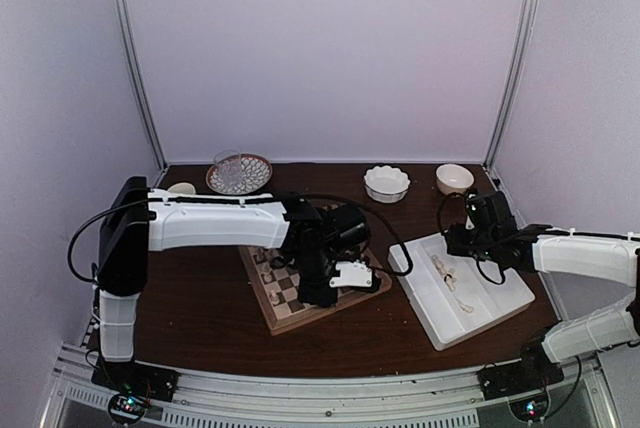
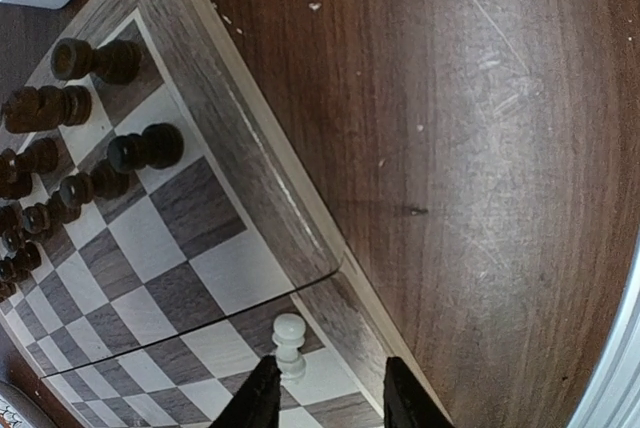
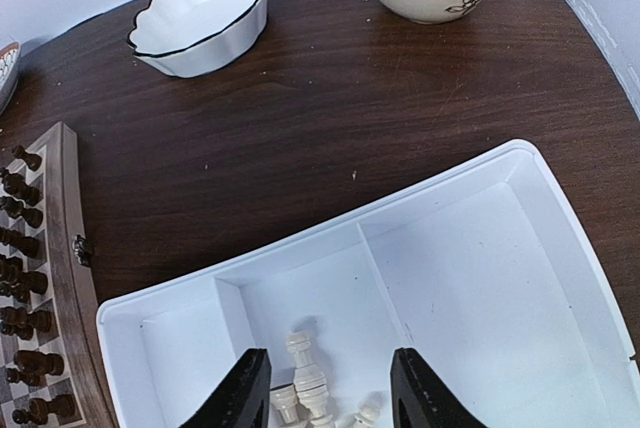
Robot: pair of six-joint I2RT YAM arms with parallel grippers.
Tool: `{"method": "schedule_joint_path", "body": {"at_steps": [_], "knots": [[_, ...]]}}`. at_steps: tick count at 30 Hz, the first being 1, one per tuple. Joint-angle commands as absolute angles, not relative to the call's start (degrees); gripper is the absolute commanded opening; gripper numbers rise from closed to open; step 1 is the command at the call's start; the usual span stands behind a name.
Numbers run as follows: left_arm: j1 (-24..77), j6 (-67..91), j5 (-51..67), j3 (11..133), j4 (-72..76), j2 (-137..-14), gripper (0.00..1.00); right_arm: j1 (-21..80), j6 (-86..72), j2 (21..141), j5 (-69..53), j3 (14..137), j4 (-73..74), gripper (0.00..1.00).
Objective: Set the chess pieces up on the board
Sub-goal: Pick up the pawn from the chessboard.
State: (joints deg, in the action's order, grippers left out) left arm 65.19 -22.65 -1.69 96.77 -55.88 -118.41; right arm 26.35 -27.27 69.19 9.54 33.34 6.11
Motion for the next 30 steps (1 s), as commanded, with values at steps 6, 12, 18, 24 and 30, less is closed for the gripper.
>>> {"method": "schedule_joint_path", "body": {"at_steps": [6,12,18,24,30], "knots": [[63.51,-23.1,-1.54,99.89,-56.38,-120.69,0.36,25.85,-27.43,68.63,8.76,32.54,4.97,0.44],[62.85,-23.16,-1.48,100.39,-56.35,-122.07,0.36,25.75,-27.59,68.72,8.43,32.53,4.78,0.44],[62.67,-23.12,-2.06,100.71,-56.6,-123.2,0.35,25.62,-27.6,68.82,8.18,32.57,4.71,0.44],[62.67,-22.99,-2.4,100.34,-56.7,-123.72,0.31,25.6,-27.69,68.91,8.13,32.54,4.59,0.44],[62.58,-22.52,-2.55,100.57,-56.77,-124.2,0.21,25.41,-27.71,68.82,8.13,32.45,4.6,0.44]]}}
